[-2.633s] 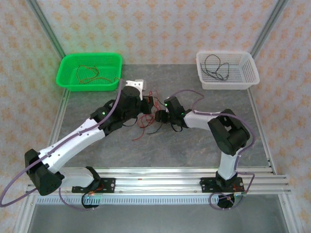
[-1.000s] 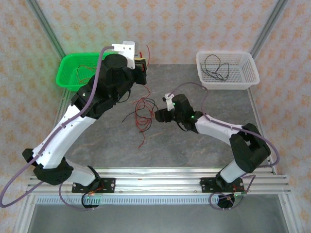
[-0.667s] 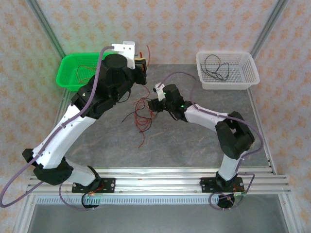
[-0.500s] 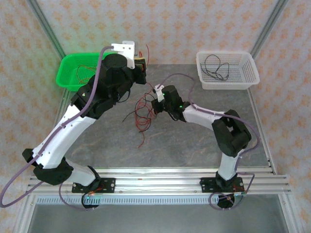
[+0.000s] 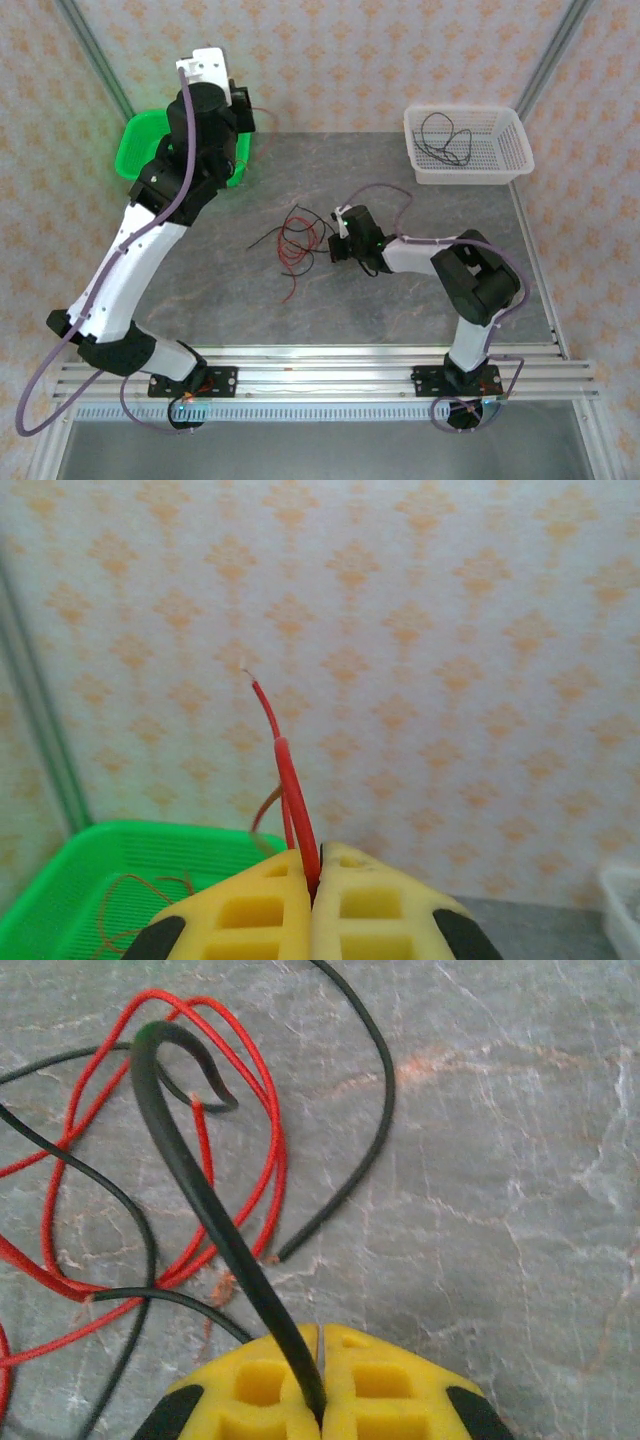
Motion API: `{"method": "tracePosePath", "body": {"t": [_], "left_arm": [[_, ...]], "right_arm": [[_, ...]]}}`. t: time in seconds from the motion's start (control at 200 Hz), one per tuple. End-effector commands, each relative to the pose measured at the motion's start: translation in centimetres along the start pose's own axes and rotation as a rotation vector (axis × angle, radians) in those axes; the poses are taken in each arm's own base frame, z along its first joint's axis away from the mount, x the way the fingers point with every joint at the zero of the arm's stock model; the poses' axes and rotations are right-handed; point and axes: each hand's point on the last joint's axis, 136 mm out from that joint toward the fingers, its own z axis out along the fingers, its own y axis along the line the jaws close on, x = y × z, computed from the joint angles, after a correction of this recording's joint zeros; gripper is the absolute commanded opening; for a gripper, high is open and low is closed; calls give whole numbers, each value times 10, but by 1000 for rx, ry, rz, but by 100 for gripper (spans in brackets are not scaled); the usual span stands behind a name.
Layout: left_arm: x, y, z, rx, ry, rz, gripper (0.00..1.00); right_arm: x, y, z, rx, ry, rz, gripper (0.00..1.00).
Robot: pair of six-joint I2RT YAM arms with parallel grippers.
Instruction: Untangle the cables
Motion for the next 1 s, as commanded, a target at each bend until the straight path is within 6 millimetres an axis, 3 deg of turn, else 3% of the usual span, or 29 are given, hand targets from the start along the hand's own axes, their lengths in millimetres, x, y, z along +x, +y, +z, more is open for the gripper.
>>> {"method": "tracePosePath", "body": {"t": [0.0, 0.31, 0.556, 0.836, 0.996], "left_arm": [[-18, 21, 12, -96, -66, 13, 0], [-8, 68, 68, -199, -127, 12, 0], [17, 112, 123, -287, -98, 7, 0], [75, 140, 189, -317, -31, 8, 0], [128, 139, 227, -281, 53, -10, 0]], "right_arm": [[-14, 0, -12, 17, -67, 41, 0], [-7, 6, -14, -28, -57, 94, 0], [-2, 8, -16, -45, -51, 119, 0], [3, 3, -13, -18, -37, 122, 0], [7, 0, -6, -5, -17, 126, 0]]}}
